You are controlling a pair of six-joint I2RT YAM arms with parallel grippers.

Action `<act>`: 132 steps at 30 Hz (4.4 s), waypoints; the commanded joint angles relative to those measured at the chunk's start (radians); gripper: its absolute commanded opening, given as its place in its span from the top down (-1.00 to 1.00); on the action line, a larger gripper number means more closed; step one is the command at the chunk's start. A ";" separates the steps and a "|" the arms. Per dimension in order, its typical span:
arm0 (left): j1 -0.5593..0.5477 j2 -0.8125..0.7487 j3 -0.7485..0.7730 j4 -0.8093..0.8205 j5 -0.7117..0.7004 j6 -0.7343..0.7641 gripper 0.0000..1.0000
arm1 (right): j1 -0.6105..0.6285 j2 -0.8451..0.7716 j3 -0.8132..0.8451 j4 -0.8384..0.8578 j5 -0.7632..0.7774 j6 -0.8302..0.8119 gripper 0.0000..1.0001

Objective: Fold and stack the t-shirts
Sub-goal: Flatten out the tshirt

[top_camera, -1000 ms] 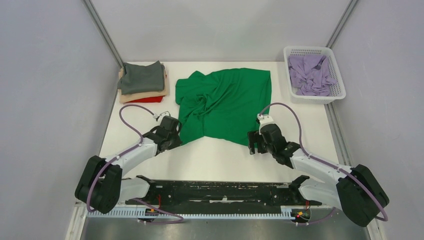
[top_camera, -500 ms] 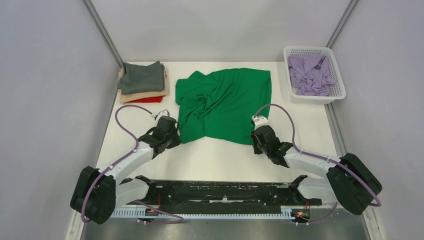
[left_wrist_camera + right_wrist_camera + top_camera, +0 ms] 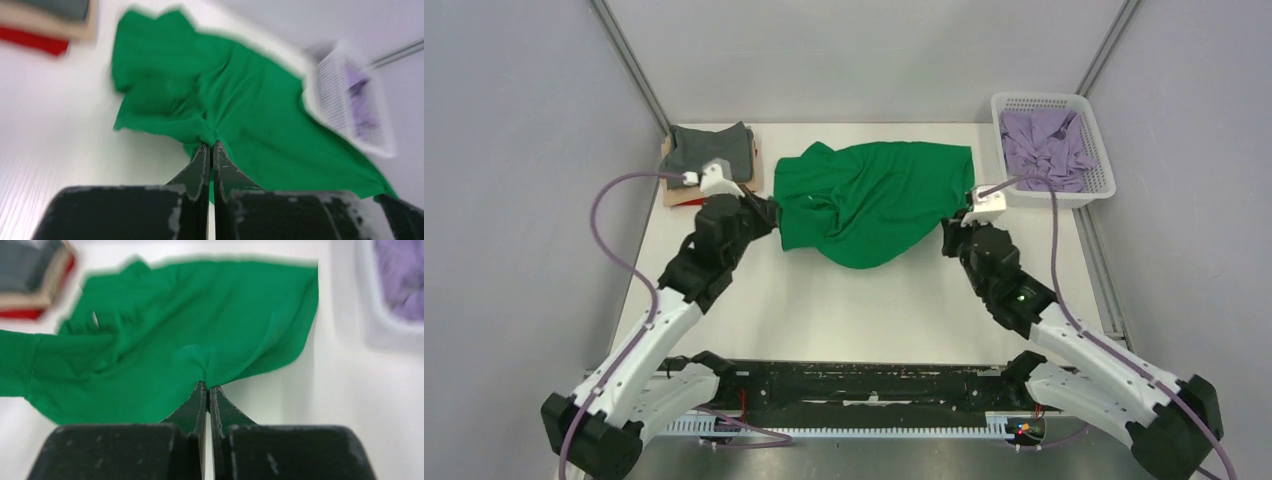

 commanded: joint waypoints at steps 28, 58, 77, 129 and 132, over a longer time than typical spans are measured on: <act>-0.001 -0.184 0.923 0.057 0.205 0.381 0.96 | 0.005 -0.198 0.907 -0.137 -0.466 -0.268 1.00; 0.170 1.173 0.915 0.227 -0.186 0.321 0.64 | -0.313 0.825 0.556 0.303 0.162 -0.254 0.99; 0.163 1.124 0.888 0.097 0.129 0.171 -0.99 | -0.367 0.756 0.455 0.205 -0.300 -0.104 -0.96; 0.137 1.304 1.251 -0.001 0.236 0.215 -0.99 | -0.405 0.767 0.313 0.176 -0.366 -0.053 -0.96; 0.139 1.193 1.059 0.063 0.227 0.209 -0.99 | -0.405 0.723 0.254 0.152 -0.366 -0.045 -0.96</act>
